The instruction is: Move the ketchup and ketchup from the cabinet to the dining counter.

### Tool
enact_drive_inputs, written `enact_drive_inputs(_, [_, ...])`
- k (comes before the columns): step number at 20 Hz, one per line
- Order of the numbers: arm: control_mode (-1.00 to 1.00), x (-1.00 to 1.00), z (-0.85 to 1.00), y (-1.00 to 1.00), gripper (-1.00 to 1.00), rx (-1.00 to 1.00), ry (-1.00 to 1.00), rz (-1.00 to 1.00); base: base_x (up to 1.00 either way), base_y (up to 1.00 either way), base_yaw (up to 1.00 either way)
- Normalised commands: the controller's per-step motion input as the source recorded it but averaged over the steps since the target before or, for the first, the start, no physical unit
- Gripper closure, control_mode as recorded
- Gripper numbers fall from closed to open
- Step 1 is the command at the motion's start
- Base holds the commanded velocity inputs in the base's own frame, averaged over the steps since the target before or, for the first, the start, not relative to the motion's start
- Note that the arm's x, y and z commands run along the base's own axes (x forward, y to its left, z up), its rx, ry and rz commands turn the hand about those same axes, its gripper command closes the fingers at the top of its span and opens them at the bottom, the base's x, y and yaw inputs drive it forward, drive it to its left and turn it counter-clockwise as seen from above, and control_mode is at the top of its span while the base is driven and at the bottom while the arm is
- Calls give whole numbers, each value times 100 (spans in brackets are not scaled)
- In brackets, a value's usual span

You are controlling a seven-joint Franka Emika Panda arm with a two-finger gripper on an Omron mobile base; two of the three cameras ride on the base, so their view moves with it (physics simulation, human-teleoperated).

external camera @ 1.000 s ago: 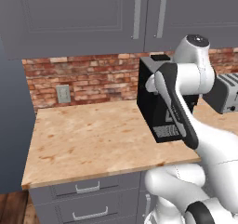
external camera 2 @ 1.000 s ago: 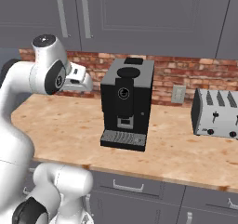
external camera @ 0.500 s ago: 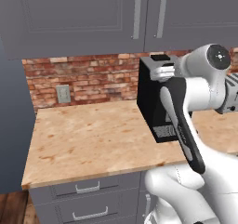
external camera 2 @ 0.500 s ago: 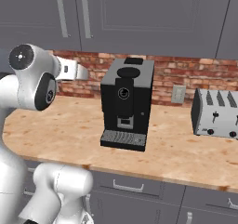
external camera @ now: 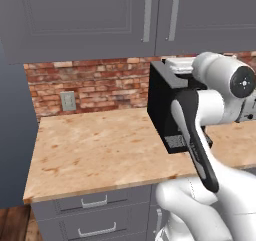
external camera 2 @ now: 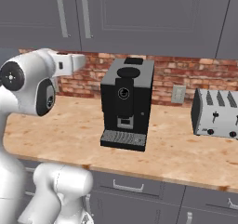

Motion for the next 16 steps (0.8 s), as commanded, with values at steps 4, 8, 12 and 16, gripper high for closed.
enact_drive_inputs(4, [-100, 5, 36, 0, -100, 1, -43, 0, 0, 0, 0])
enact_drive_inputs(8, [-100, 12, 33, -1, -100, 1, -34, 0, 0, 0, 0])
enact_drive_inputs(12, [-100, 28, 39, -1, -100, 0, -19, 0, 0, 0, 0])
enact_drive_inputs(16, [-100, 42, 44, 0, -100, 0, -7, 0, 0, 0, 0])
